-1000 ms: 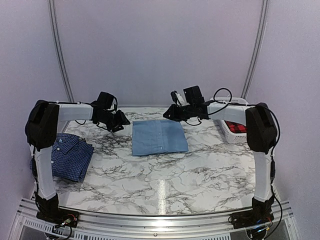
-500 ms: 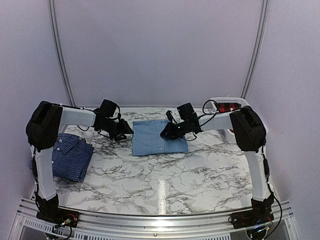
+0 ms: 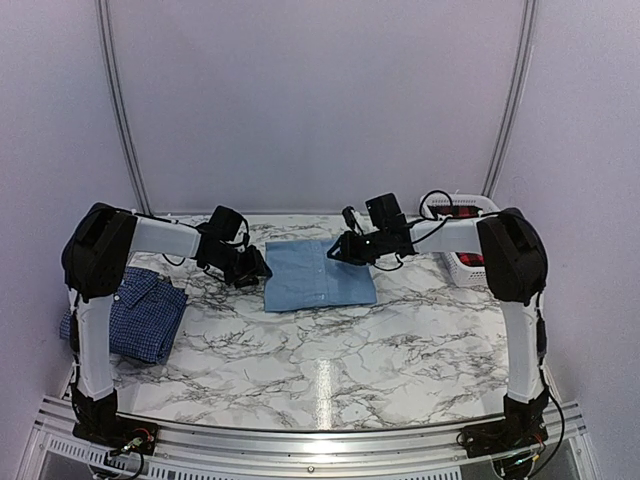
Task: Fold and stack the long sleeve shirts
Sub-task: Adjust the square-folded shirt at the center of the board, then pick up the square-folded shirt from the center of the board.
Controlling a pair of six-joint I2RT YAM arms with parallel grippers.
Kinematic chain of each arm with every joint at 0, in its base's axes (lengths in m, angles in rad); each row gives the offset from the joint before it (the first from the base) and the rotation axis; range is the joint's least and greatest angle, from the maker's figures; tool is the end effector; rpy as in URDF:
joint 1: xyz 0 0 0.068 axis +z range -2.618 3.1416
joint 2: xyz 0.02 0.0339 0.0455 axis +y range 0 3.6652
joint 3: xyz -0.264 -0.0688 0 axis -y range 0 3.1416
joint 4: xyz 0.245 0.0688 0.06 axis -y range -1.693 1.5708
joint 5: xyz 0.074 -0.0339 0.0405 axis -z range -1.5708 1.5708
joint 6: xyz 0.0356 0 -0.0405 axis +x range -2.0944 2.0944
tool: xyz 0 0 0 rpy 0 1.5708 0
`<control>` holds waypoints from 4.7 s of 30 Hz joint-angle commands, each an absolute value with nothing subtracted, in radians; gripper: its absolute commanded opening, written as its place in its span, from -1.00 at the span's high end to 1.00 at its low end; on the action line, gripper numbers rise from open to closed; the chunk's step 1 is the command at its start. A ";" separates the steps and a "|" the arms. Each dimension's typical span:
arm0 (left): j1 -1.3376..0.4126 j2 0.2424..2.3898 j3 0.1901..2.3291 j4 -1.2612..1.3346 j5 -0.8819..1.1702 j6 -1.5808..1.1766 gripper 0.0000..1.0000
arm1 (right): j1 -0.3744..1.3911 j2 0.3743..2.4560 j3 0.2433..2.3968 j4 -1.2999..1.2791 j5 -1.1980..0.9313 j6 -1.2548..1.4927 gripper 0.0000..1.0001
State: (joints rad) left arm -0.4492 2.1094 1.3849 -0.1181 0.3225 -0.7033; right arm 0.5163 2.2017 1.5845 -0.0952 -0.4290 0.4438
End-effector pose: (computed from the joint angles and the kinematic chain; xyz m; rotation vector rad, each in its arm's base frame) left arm 0.4008 -0.2057 0.1422 -0.1670 2.5599 -0.8809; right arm 0.4195 0.2551 0.1643 -0.3251 2.3826 0.9681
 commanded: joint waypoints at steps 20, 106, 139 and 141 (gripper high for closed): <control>-0.518 2.145 1.406 -0.239 0.086 -0.720 0.18 | 0.408 2.239 1.535 -0.088 -0.438 0.433 0.48; -0.537 2.218 1.531 -0.292 0.150 -0.704 0.07 | 0.452 2.120 1.365 -0.222 -0.049 0.400 1.00; -0.283 1.953 1.340 -0.444 0.306 -0.444 1.00 | 0.609 2.007 1.296 -0.187 -0.174 0.424 0.39; -0.273 1.959 1.367 -0.482 0.322 -0.408 1.00 | 0.633 2.010 1.312 -0.176 -0.175 0.437 0.39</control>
